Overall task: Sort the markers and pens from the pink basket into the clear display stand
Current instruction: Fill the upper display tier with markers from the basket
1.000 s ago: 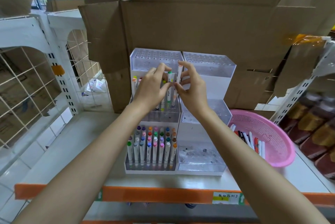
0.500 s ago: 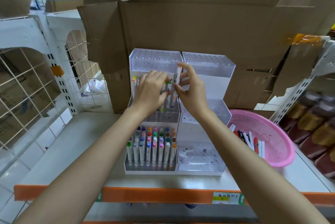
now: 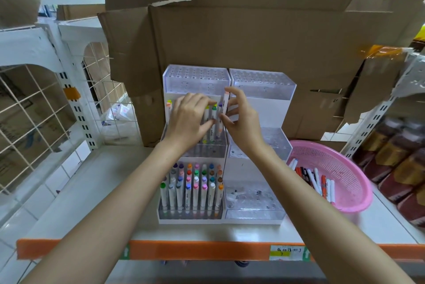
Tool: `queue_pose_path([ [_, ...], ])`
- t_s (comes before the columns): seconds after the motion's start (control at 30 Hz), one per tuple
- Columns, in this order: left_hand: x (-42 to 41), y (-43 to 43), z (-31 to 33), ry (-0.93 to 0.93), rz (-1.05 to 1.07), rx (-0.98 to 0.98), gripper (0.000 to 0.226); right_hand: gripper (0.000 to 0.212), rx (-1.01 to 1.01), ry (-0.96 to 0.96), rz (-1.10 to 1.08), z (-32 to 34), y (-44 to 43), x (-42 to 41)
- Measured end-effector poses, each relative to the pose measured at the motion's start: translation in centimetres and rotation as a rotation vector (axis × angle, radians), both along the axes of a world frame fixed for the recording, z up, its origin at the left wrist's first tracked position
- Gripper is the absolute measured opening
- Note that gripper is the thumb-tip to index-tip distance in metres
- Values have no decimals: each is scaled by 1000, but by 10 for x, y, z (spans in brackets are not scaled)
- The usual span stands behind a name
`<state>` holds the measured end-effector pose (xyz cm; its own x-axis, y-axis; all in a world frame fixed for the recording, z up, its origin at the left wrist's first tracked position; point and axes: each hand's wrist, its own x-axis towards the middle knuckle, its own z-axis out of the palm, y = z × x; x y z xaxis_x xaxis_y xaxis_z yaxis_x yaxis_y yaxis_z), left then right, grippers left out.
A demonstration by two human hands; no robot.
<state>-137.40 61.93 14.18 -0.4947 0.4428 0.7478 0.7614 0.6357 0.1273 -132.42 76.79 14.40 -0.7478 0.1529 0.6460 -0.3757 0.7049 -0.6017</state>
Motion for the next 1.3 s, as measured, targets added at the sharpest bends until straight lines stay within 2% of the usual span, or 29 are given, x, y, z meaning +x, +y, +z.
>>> queue_pose_path([
  [0.23, 1, -6, 2, 46, 16, -4, 35, 48, 152, 6, 39, -10, 2, 1],
  [0.97, 4, -9, -2, 23, 17, -23, 36, 43, 150, -114, 8, -13, 1, 2],
  [1.2, 8, -8, 1, -2, 28, -39, 33, 41, 242, -128, 12, -5, 2, 3],
  [1.3, 11, -7, 2, -13, 53, -47, 34, 48, 290, -93, -4, -5, 5, 6],
])
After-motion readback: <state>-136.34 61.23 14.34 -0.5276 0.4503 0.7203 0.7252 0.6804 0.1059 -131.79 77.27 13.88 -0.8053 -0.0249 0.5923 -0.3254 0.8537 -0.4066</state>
